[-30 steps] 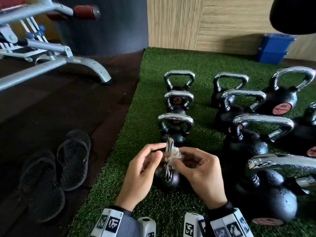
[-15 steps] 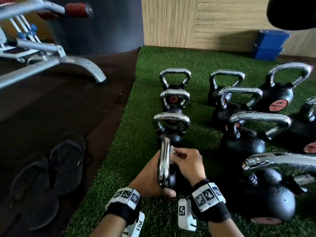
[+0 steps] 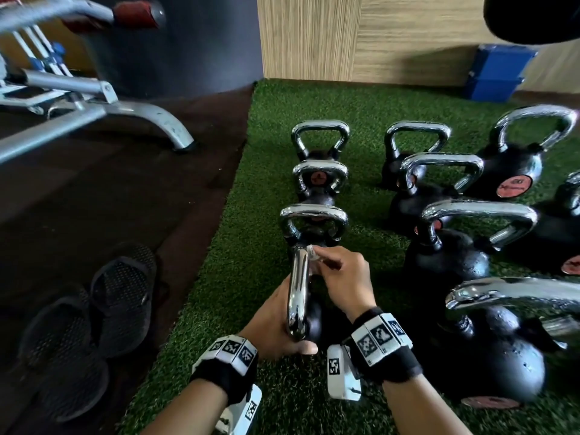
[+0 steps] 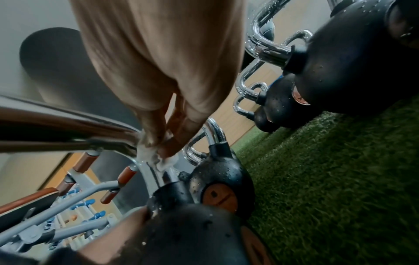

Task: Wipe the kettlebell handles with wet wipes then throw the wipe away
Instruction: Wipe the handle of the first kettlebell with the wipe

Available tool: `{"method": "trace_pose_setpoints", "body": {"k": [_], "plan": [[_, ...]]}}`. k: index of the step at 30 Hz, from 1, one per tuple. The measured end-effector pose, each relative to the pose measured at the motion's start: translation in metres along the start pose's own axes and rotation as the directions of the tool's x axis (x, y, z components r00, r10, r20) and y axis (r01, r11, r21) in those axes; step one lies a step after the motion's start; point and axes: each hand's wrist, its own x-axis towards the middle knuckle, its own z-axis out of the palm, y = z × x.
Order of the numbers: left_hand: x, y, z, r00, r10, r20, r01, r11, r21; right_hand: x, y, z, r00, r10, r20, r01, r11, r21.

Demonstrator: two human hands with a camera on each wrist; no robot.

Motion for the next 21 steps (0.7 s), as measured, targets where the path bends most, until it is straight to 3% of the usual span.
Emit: {"method": "trace_pose_setpoints", "body": {"k": [3,7,11,17,21], "plan": [[0.001,0.0,-0.003,1.0,-0.009,0.001,0.009,0.999,-0.031,-0.013,-0.008,-0.003,0.985,-0.171,-0.016,0.171,0.985,0.012],[0.002,-0.001,-0.002,1.0,-0.007,0.015,0.008,0.993,-0.12,-0.027,-0.013,-0.015,0.946,-0.314,0.084,0.314,0.949,0.015],[0.006,-0.005,-0.004,0.998,-0.046,0.032,0.048,0.995,-0.09,-0.018,-0.022,-0.023,0.968,-0.209,0.135,0.204,0.978,0.055],[0.007,-0.006,-0.005,0.993,-0.073,0.094,0.085,0.986,-0.141,-0.054,-0.026,-0.026,0.943,-0.235,0.234,0.223,0.972,0.076],[0.01,-0.004,-0.006,0.993,-0.051,0.104,0.061,0.994,-0.093,-0.059,-0.025,-0.03,0.967,-0.067,0.245,0.013,0.976,0.217]]}}
